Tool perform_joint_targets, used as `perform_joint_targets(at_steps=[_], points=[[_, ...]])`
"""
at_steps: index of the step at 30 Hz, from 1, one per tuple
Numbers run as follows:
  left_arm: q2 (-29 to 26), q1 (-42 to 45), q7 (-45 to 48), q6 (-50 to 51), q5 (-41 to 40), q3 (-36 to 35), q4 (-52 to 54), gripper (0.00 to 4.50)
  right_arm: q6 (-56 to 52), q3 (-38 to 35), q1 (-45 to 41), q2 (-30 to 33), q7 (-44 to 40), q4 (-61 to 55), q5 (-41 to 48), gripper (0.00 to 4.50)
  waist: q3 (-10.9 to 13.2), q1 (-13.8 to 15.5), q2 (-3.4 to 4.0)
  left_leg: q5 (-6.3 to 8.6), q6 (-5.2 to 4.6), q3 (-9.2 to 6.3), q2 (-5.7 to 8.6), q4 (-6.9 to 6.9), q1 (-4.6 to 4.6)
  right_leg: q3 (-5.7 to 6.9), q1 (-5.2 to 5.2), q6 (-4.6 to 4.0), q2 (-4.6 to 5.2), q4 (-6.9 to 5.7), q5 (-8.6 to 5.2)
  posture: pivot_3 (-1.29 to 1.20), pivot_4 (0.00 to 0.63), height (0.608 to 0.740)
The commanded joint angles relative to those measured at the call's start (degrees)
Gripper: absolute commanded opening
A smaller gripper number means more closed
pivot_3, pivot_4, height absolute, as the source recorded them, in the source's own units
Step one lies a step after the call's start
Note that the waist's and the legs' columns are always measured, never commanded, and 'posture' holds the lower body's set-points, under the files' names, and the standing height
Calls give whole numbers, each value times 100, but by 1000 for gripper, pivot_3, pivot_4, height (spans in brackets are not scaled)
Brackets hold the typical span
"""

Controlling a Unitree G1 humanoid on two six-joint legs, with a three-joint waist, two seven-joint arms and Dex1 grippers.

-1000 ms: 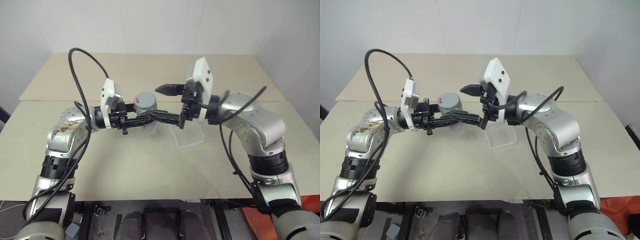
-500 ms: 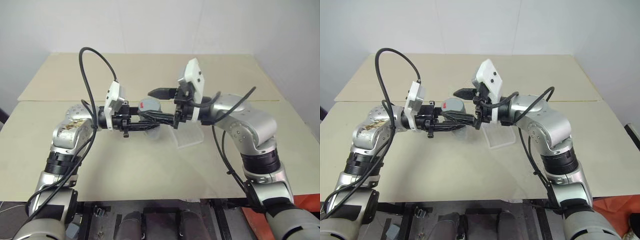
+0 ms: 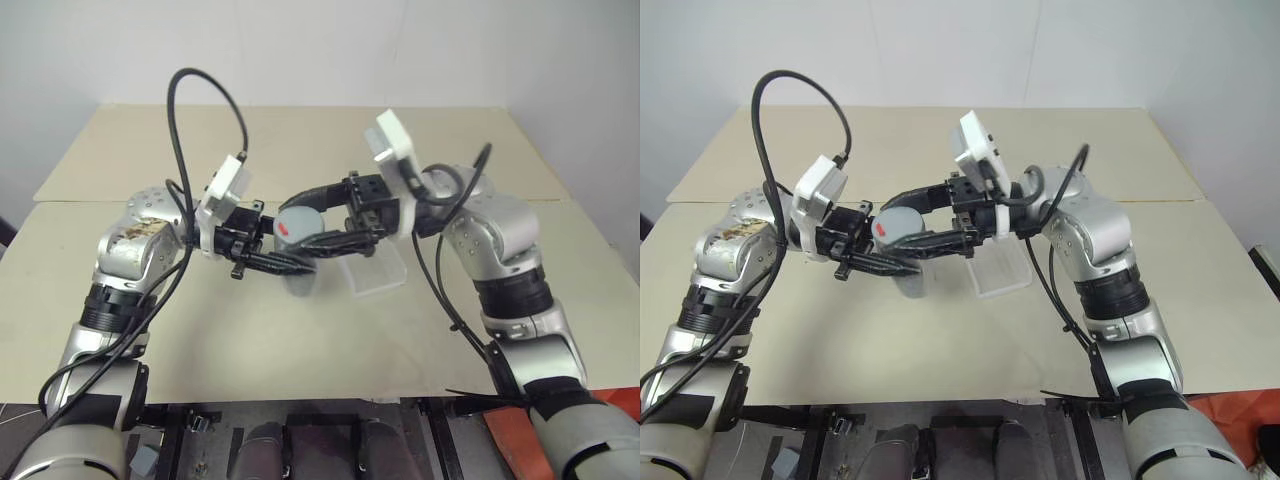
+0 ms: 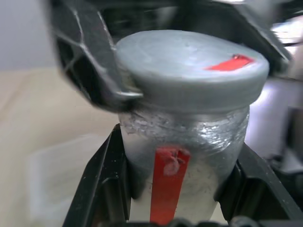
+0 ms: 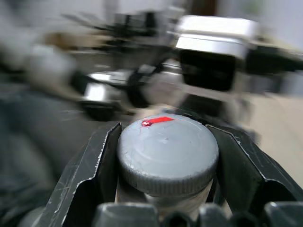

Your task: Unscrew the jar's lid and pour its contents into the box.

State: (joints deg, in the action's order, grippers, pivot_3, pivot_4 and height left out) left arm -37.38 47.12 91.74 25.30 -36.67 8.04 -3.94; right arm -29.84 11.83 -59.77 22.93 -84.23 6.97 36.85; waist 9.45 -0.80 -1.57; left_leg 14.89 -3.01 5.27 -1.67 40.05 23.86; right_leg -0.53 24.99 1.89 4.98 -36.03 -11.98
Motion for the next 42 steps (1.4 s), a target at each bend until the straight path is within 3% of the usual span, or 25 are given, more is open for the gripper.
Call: perform_joint_targets(at_steps=[1,7,12,13,17,23,27,32,42], points=[[-106,125,76,86,-468,23,269,1923,731,279,-430,-49,-827,518,314,2767,0,-10,0,0,0,0,-1,0,-1,-1,0,0,0,-1,0,0,150,740],[24,-30,-18,177,-273,-138,338,1923,1329,243,-506,-326,-681,1078,-191,2767,1,-9,1,-4,7,1,-4,0,-3,-3,7,-2,-5,-10,0,0,150,740],[-54,-232,-162,216,-193,-348,341,1923,954,-159,-113,-69,63,325,-217,4334,1,30,1,-4,7,-2,-5,1,4,1,7,-1,-3,-18,1,0,150,740],[-68,-263,-211,218,-177,-392,318,1923,889,-263,14,5,217,143,-202,4471,1,38,1,-4,8,-4,-5,2,8,4,6,-1,-3,-17,1,0,150,740],[-98,-344,-447,96,12,-551,72,1923,500,-613,531,309,1129,-655,-258,4471,1,47,1,-4,8,-6,-4,7,14,6,9,-1,1,-15,1,0,150,740],[33,-378,-910,-327,565,-539,-377,1923,-493,-804,696,261,2560,-1884,-33,4471,1,-18,2,-9,15,-3,-4,5,12,-1,23,-3,-6,-12,1,0,150,740],[226,-356,-1094,-287,615,-543,-378,1923,-1065,-560,935,156,3255,-2574,-71,4471,1,4,1,-9,16,-4,-7,6,12,-1,20,-5,-8,-13,2,0,150,740],[284,-332,-1122,-208,582,-562,-261,1923,-1305,-170,900,-288,4175,-2554,-564,4471,1,4,1,-8,13,-4,-4,7,13,-1,18,-5,-7,-13,2,0,150,740],[97,-410,-1102,-81,450,-742,-70,1923,-1066,-104,804,-404,4213,-1965,-962,4471,1,1,1,-7,12,-3,-4,6,16,0,19,-5,-9,-13,2,0,150,740]])
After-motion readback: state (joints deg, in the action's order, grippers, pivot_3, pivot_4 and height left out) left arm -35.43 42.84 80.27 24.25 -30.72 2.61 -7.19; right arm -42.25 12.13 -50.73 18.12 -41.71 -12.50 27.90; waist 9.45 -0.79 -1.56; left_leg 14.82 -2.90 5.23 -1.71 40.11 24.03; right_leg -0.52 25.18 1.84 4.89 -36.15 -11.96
